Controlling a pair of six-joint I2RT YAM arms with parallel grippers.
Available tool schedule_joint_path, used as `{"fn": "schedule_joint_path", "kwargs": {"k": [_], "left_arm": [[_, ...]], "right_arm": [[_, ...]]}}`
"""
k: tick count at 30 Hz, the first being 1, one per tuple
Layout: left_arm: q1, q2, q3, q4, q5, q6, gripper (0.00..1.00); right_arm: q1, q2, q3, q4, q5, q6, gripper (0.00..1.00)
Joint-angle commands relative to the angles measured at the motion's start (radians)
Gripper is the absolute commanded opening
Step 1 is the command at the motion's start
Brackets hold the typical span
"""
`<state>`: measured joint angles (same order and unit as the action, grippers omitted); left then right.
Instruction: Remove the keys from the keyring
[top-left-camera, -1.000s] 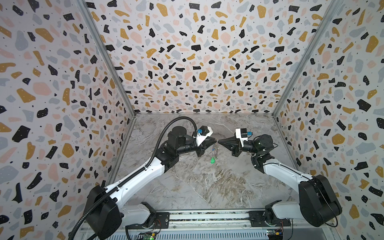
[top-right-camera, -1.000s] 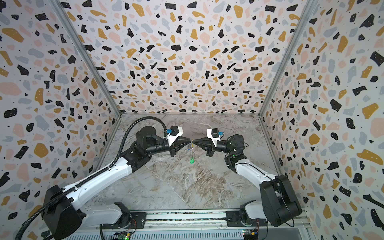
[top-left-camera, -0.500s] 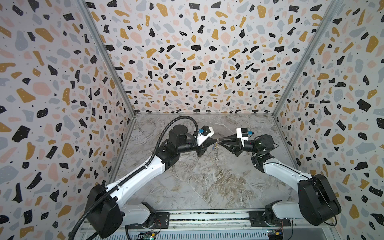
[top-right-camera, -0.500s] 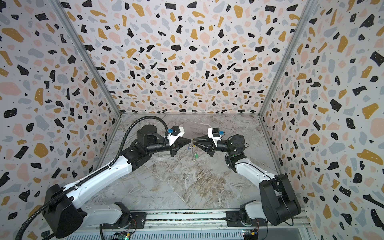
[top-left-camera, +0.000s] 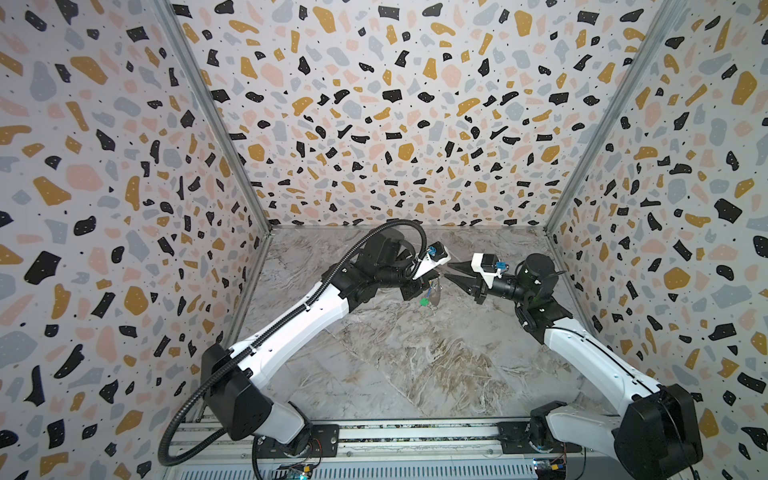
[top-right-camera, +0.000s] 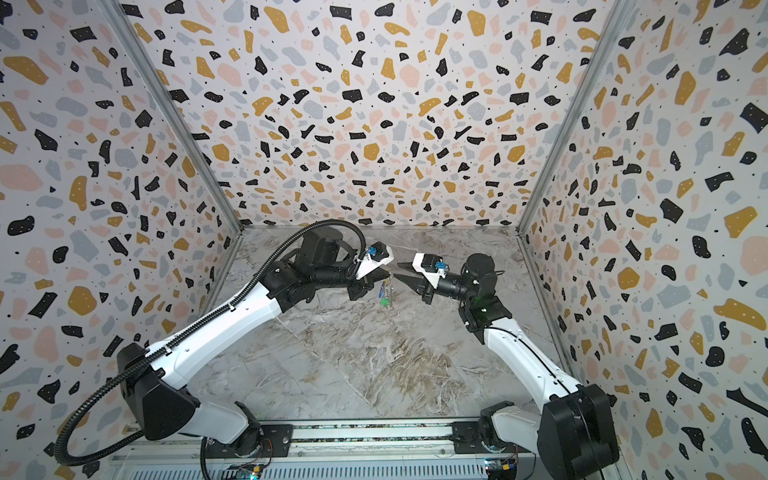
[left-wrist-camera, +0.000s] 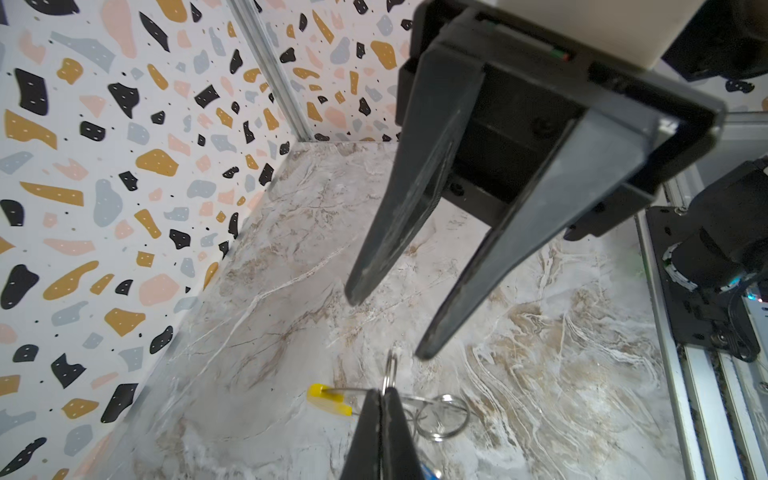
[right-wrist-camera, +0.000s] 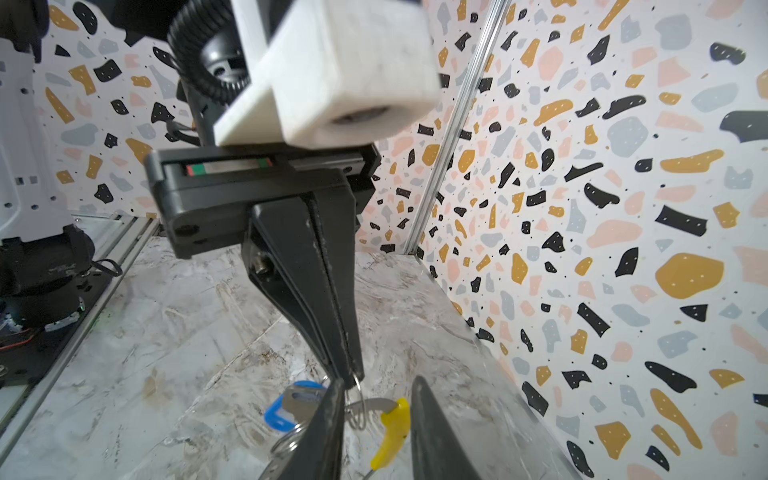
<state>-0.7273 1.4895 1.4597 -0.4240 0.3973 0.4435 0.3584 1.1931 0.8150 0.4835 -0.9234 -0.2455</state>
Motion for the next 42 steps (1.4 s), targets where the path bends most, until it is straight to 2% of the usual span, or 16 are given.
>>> {"fn": "schedule_joint_path", "kwargs": {"k": [1,6,14,19,37,38,40,42], "left_arm": [[-0.012,-0.003,0.039,-0.065,-0.022,0.045,0.00],[-0.020,0.000,0.043,-0.070,-0.025,0.047,0.00],[-0.030,-0.014,0.020,-0.049,-0.050,0.041,0.00],[-0.036,-0.017,0.017,-0.041,-0.042,0.041,0.00],[-0.054,-0.033,-0.014,-0.030,-0.054,0.068,0.00],[-0.053,-0.039,-0.025,-0.018,-0.059,0.066,0.01],[-0.051,-0.062,-0.054,0.015,-0.077,0.056,0.24],[-0.037,-0.090,-0.098,0.066,-0.087,0.027,0.38]], "right_arm": [[0.009,0.000,0.014,-0.058,-0.020,-0.035,0.26],[0.008,0.002,0.010,-0.063,-0.048,-0.029,0.25],[-0.020,0.020,0.026,-0.134,-0.160,-0.028,0.25],[-0.021,0.024,0.032,-0.184,-0.159,-0.053,0.24],[-0.006,0.022,0.026,-0.176,-0.140,-0.063,0.00],[-0.005,0.021,0.023,-0.171,-0.140,-0.059,0.00],[-0.005,0.021,0.017,-0.145,-0.145,-0.039,0.00],[-0.006,0.018,0.001,-0.097,-0.147,-0.004,0.00]]}}
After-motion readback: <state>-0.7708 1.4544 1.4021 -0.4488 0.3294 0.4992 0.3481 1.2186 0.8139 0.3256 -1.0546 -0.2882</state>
